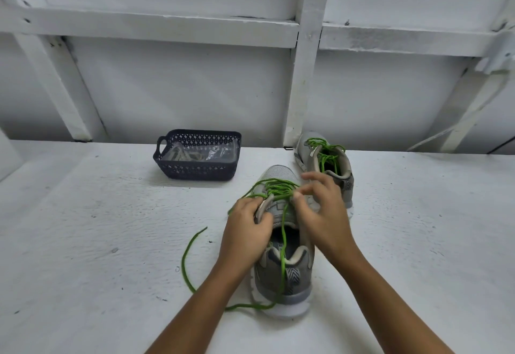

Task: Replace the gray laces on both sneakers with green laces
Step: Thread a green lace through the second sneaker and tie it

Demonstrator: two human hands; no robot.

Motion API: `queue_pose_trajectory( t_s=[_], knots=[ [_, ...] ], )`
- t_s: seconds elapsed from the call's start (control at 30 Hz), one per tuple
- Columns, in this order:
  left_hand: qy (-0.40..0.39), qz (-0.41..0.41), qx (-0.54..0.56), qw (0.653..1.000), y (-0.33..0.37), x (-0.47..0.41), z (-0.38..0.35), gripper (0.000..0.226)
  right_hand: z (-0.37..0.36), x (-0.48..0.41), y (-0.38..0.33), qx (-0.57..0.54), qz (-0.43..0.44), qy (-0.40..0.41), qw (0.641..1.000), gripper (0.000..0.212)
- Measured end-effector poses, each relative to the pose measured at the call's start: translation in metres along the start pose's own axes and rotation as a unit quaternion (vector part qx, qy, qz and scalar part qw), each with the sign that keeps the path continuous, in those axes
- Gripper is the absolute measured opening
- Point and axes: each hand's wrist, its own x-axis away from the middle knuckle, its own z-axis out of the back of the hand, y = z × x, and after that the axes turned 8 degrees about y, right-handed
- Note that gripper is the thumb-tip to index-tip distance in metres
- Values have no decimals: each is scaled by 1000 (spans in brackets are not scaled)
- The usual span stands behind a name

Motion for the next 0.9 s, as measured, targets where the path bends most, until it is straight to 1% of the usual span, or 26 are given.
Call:
queue_pose_trajectory(
  t_s=[0.03, 0.07, 0.1, 0.13, 0.17, 0.2, 0.23, 0.27, 0.3, 0.37, 0.4, 0.43, 0.47, 0.5, 0.53, 0.6, 0.67, 0.7, 0.8, 0.87, 0.9],
  knots=[
    [3, 2, 4, 1000, 0, 1, 1, 33, 5, 0, -3, -78, -50, -3, 996, 16],
    [5, 5, 10, 1000, 0, 1, 1, 32, 10, -2, -6, -167, -107, -3, 980, 17],
    [7, 6, 19, 1000, 0, 2, 1, 31, 14, -3, -10, -262, -161, 0, 951, 19],
    [9, 7, 28, 1000, 1, 3, 1, 30, 19, -5, -13, -350, -205, 1, 914, 21],
    [10, 5, 34, 999, 1, 4, 1, 29, 23, -7, -17, -415, -232, 2, 880, 24],
    [12, 5, 39, 999, 0, 4, 1, 29, 29, -10, -21, -452, -248, 2, 857, 25],
    [13, 10, 43, 999, 0, 5, 1, 29, 34, -12, -24, -467, -258, -5, 846, 26],
    [15, 16, 49, 999, 0, 5, 1, 29, 40, -15, -26, -454, -263, -22, 851, 26],
    [17, 20, 55, 998, -1, 6, 0, 28, 47, -18, -26, -412, -264, -53, 871, 25],
    [22, 29, 63, 997, -2, 6, 0, 28, 59, -24, -24, -259, -250, -153, 920, 22],
    [23, 34, 66, 997, -2, 7, -1, 30, 66, -27, -24, -172, -238, -213, 932, 21],
    [24, 37, 67, 997, -3, 7, -1, 31, 70, -29, -23, -92, -219, -264, 935, 21],
    [24, 39, 67, 997, -3, 7, -1, 31, 73, -30, -23, -23, -192, -297, 935, 23],
    [25, 39, 66, 997, -3, 7, -2, 31, 73, -30, -23, 39, -151, -304, 940, 24],
    [25, 38, 64, 997, -3, 6, -2, 31, 71, -30, -24, 91, -98, -284, 949, 22],
    [27, 37, 61, 997, -4, 7, -2, 30, 60, -28, -23, 143, 7, -210, 967, 16],
    [31, 39, 62, 997, -4, 7, -2, 30, 45, -24, -25, 177, 76, -166, 967, 19],
    [32, 40, 63, 997, -4, 7, -2, 30, 37, -22, -27, 212, 99, -164, 958, 22],
    [33, 45, 67, 996, -3, 7, -2, 30, 14, -19, -30, 340, 150, -213, 904, 32],
    [33, 44, 67, 996, -3, 8, -1, 31, 1, -17, -30, 358, 157, -231, 891, 33],
    [33, 43, 66, 996, -3, 8, -1, 31, -4, -15, -27, 349, 162, -225, 895, 31]
  ],
)
